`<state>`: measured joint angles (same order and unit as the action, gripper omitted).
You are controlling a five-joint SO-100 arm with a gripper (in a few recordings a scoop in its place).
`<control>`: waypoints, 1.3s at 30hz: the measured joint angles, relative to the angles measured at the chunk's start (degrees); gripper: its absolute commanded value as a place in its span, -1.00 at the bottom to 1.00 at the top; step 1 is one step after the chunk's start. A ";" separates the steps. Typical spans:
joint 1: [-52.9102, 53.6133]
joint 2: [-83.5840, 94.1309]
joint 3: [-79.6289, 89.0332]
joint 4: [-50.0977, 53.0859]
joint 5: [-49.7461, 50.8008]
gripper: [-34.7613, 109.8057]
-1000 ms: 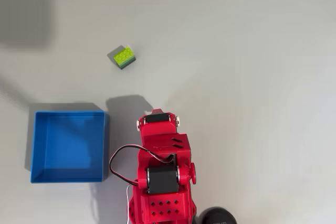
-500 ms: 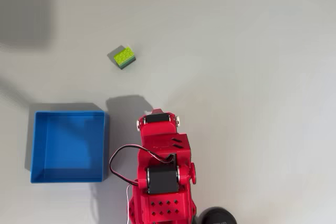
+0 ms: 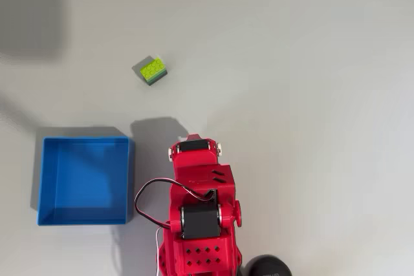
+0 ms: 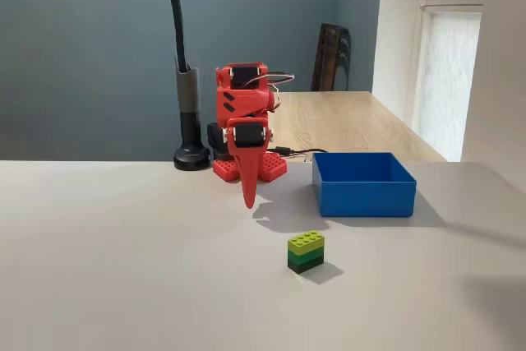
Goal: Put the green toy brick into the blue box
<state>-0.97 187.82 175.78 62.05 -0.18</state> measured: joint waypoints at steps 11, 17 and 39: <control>0.00 0.00 0.00 0.00 -0.53 -0.52; 0.00 0.00 0.00 0.00 -0.53 -0.52; 0.00 -0.53 0.00 -2.46 -0.53 -0.52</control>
<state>-0.97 187.29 175.78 59.59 -0.70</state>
